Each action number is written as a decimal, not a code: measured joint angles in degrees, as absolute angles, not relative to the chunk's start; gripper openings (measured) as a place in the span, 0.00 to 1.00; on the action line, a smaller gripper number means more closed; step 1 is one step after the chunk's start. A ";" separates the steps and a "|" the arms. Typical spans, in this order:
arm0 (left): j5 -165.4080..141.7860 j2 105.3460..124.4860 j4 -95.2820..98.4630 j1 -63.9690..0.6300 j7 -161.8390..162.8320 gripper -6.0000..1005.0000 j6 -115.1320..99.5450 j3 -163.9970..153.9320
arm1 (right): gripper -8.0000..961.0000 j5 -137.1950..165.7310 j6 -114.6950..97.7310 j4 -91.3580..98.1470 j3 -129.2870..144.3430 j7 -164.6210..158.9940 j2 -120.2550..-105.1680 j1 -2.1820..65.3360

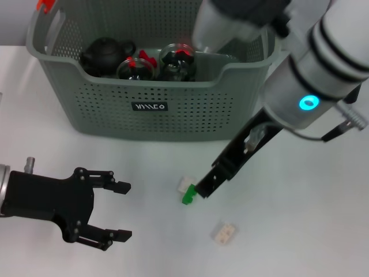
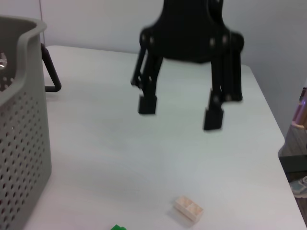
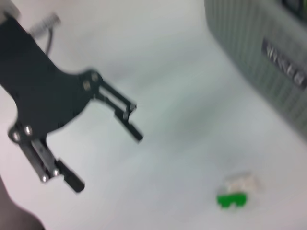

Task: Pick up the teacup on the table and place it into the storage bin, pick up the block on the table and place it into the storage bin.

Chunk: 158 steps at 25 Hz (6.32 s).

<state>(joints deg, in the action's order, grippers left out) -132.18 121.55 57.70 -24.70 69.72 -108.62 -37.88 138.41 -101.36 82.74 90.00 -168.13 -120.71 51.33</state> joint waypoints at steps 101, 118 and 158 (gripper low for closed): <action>-132.30 122.15 54.67 -24.64 65.21 0.86 -106.44 -37.70 | 0.46 142.35 -97.11 88.71 90.56 -167.52 -120.44 50.47; -132.19 122.34 54.67 -24.79 65.69 0.86 -106.97 -37.71 | 0.47 155.56 -73.22 71.58 68.77 -157.59 -120.21 61.25; -132.19 122.17 54.84 -24.78 65.42 0.86 -107.15 -37.62 | 0.95 137.30 -85.79 65.44 99.68 -163.94 -120.88 55.61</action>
